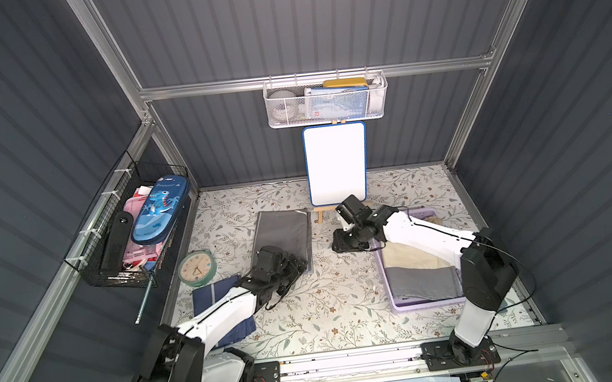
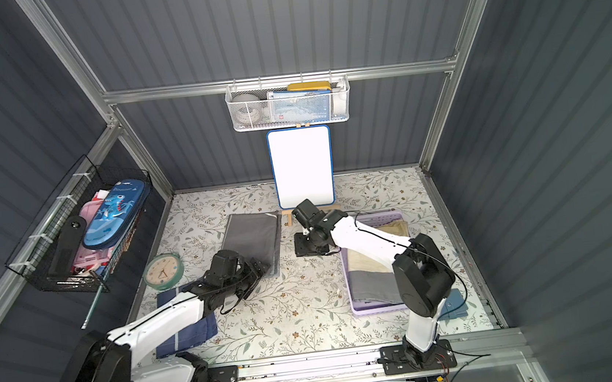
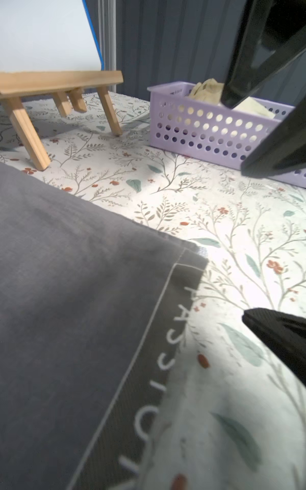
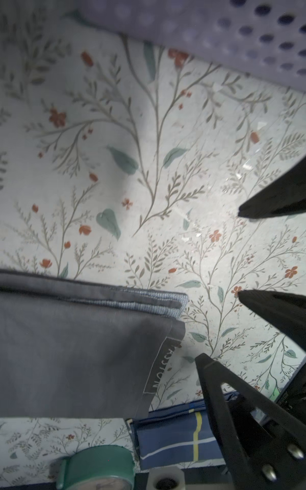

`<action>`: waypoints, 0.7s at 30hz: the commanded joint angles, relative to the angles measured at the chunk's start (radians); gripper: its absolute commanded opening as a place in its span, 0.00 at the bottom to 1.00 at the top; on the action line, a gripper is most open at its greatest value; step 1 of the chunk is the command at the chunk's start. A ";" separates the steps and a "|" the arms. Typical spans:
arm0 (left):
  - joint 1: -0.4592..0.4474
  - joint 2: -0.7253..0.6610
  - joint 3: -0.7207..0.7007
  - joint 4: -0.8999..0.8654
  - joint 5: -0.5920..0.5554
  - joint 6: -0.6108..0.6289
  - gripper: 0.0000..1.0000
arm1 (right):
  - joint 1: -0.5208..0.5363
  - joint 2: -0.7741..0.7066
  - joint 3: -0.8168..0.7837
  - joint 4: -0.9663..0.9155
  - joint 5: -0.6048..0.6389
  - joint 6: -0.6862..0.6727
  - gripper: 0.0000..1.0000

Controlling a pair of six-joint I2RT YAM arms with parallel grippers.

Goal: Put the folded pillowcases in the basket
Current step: Move the pillowcase to the center of the board.

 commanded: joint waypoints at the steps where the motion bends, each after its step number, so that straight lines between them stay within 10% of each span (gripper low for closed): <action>1: 0.001 -0.156 0.117 -0.192 -0.142 -0.064 0.83 | 0.035 0.111 0.070 -0.022 -0.026 0.019 0.53; 8: 0.015 -0.118 0.392 -0.416 -0.314 0.030 0.85 | 0.087 0.264 0.177 0.015 -0.092 0.107 0.60; 21: 0.122 -0.124 0.391 -0.280 -0.281 0.140 0.86 | 0.141 0.463 0.375 -0.080 -0.074 0.141 0.58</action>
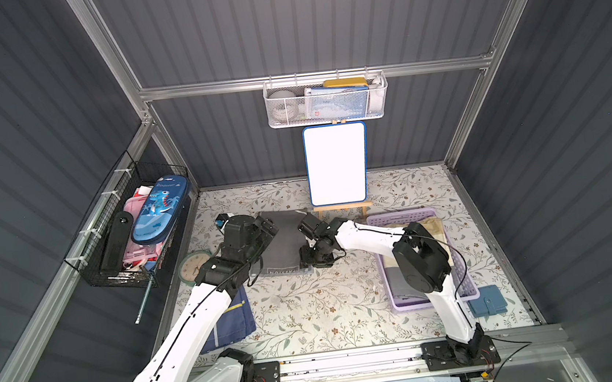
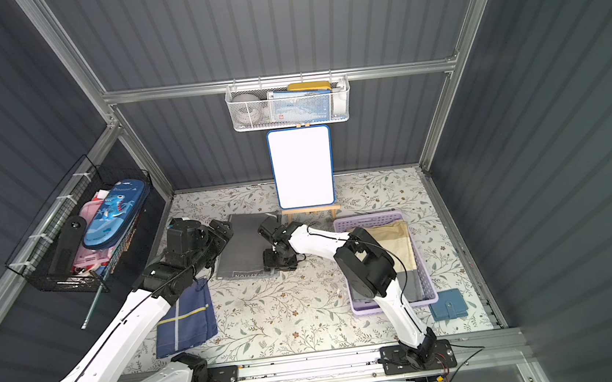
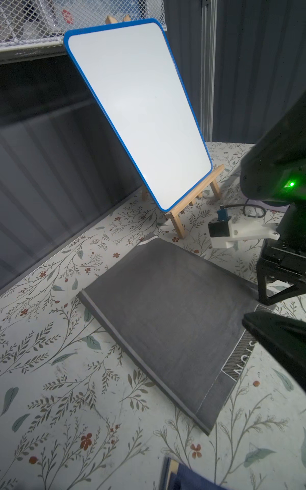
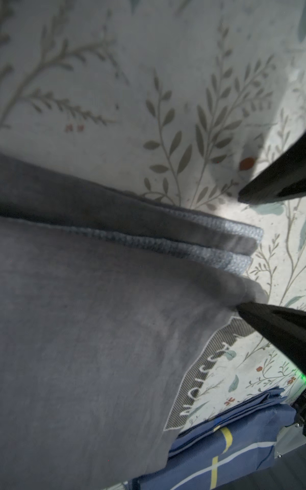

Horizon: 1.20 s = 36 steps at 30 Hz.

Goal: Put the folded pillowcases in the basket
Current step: Move the pillowcase to the center of the board, then pick up the pillowcase from the center of the board.

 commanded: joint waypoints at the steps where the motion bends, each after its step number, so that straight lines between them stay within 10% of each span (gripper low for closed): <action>1: 0.007 -0.007 -0.021 0.028 0.007 0.052 0.86 | 0.020 0.059 0.087 -0.102 0.030 -0.004 0.54; 10: 0.021 -0.001 -0.027 0.056 -0.006 0.084 0.87 | 0.042 0.017 0.004 -0.172 0.043 -0.044 0.00; 22: 0.023 0.127 -0.156 0.246 0.129 0.098 0.88 | 0.051 -0.426 -0.582 -0.145 -0.007 -0.061 0.00; 36: 0.013 0.439 -0.191 0.361 0.298 0.216 0.75 | 0.045 -0.603 -0.763 -0.138 0.026 -0.046 0.00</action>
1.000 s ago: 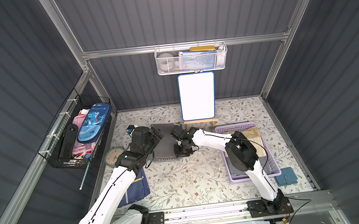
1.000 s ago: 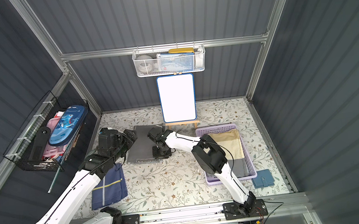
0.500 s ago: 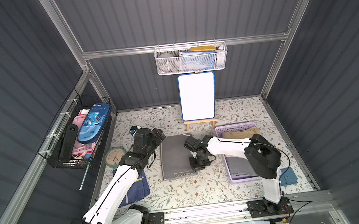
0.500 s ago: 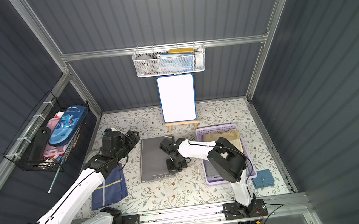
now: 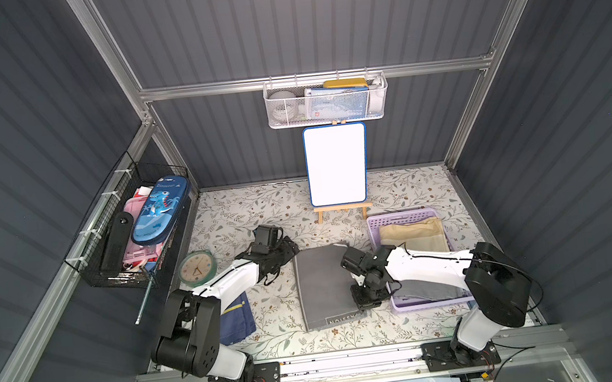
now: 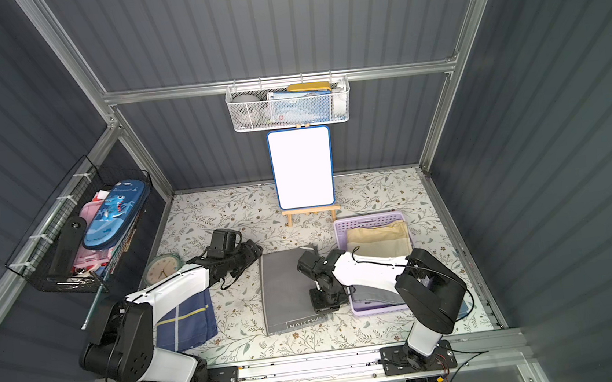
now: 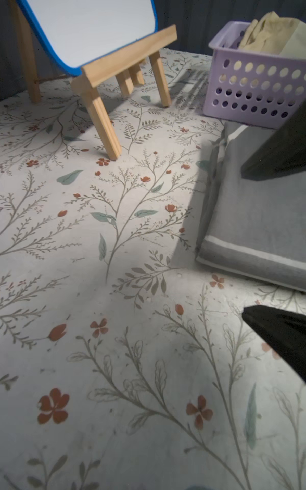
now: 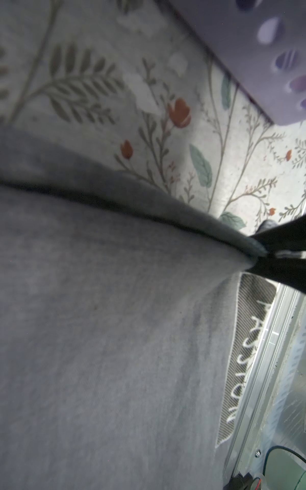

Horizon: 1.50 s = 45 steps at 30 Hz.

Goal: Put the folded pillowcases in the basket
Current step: Pick up the pillowcase from the center of the board, then place the pillowcase in the basket.

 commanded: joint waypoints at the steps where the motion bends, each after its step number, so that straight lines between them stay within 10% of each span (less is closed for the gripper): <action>1: -0.004 0.007 -0.010 0.043 0.028 0.056 0.74 | -0.002 -0.019 -0.016 0.002 0.015 0.011 0.00; 16: -0.005 0.180 0.013 0.151 0.083 0.150 0.59 | -0.012 -0.030 -0.035 0.039 -0.009 0.021 0.00; 26: -0.010 0.244 0.040 0.212 0.135 0.151 0.01 | -0.013 -0.032 0.011 0.004 0.003 0.013 0.00; 45: -0.111 0.015 0.333 -0.047 0.040 0.136 0.00 | -0.049 -0.291 0.206 -0.215 0.253 0.000 0.00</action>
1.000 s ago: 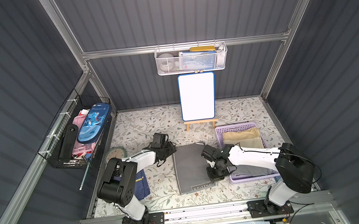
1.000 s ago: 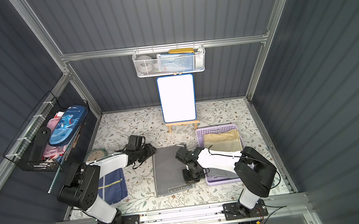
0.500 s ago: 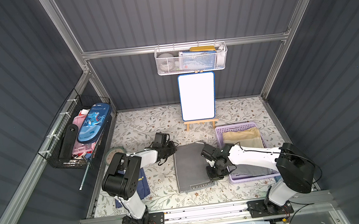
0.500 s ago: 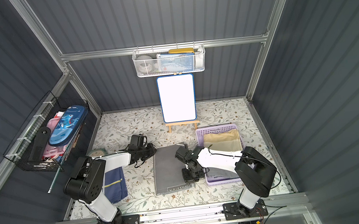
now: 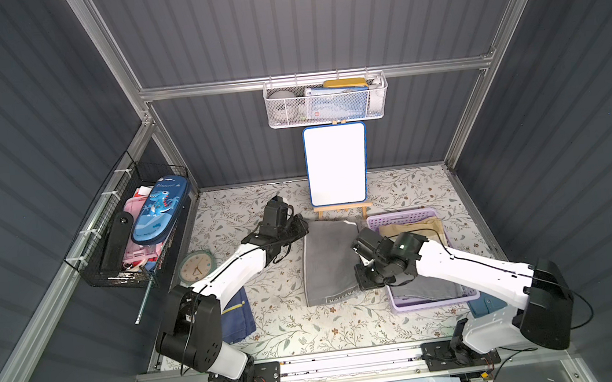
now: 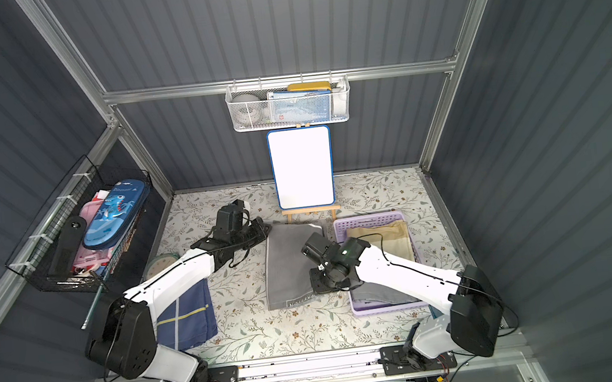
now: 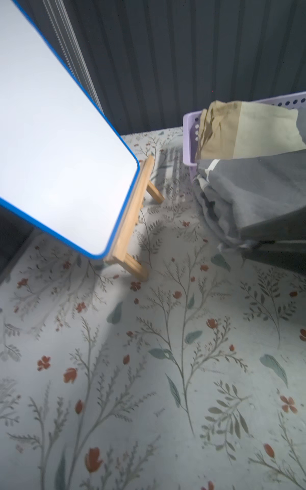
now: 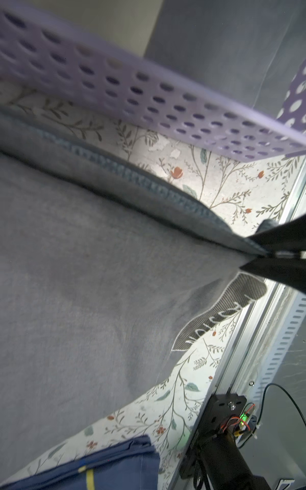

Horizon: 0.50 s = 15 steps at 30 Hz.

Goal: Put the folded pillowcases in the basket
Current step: Place the pillowcase in the basket.

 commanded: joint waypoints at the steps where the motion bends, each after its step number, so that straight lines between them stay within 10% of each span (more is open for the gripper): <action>1: -0.017 -0.009 0.073 -0.067 -0.019 0.003 0.00 | -0.045 -0.051 0.067 -0.131 0.110 -0.028 0.00; 15: -0.251 0.351 0.504 0.004 0.031 0.013 0.00 | -0.524 -0.340 0.064 -0.326 0.187 -0.142 0.00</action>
